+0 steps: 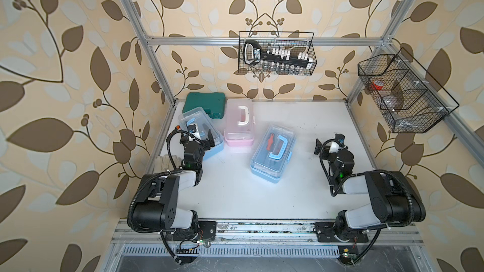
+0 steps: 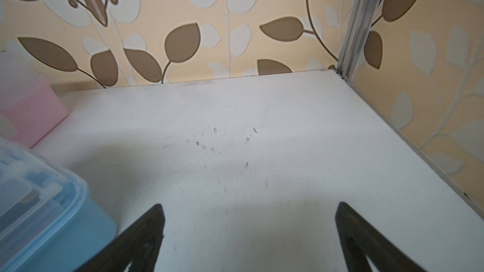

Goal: Close toolboxes
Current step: Reset both arms

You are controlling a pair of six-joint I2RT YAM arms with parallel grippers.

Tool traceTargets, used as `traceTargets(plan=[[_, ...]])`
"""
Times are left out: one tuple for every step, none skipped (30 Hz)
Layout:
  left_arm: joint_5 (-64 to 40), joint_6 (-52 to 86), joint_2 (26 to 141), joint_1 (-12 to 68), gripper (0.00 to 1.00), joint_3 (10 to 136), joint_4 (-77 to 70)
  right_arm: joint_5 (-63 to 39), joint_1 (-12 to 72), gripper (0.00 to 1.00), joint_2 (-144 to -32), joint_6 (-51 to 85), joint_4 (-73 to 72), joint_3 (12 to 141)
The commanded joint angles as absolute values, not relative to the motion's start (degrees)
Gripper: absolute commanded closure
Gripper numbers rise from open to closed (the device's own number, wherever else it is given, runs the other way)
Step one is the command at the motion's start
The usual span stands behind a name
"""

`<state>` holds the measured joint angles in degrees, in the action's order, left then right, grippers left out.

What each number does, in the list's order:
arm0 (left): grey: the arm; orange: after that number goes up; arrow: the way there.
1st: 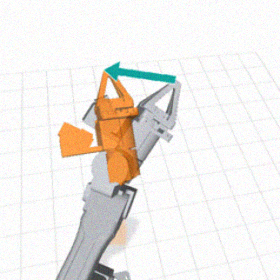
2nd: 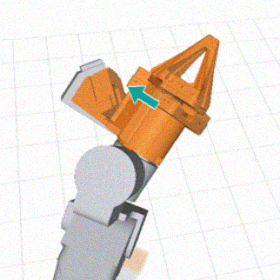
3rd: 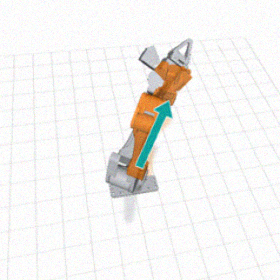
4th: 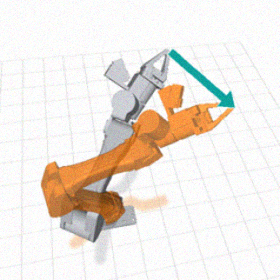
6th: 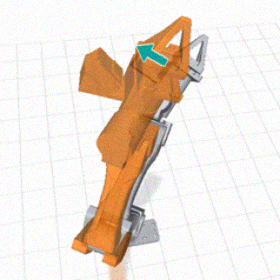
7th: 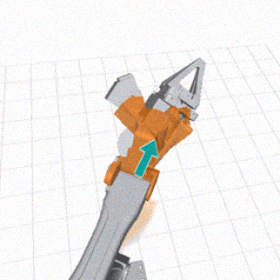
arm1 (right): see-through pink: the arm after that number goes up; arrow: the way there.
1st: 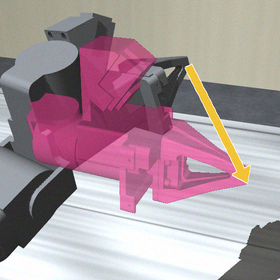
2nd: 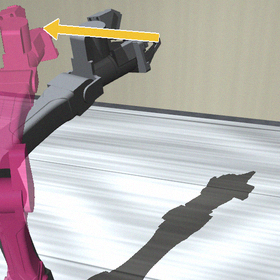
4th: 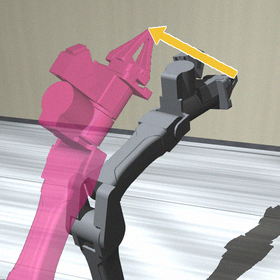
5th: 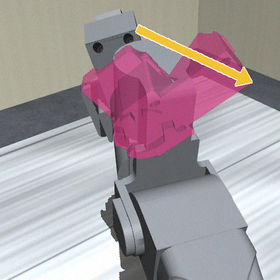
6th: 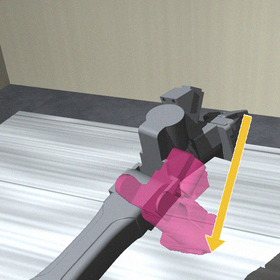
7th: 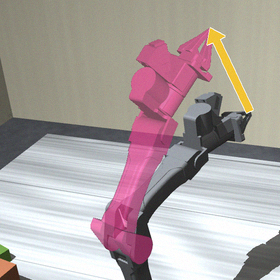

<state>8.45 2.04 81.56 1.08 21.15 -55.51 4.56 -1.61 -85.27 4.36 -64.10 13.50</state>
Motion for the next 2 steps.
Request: traceTargets(plan=[[9.3, 4.0, 85.2, 0.5, 0.01, 20.8, -43.9, 3.0, -1.1, 0.01, -85.9, 3.1, -65.2, 13.4], [9.3, 4.0, 85.2, 0.6, 0.01, 20.9, -43.9, 3.0, -1.1, 0.01, -85.8, 3.1, -65.1, 13.3]])
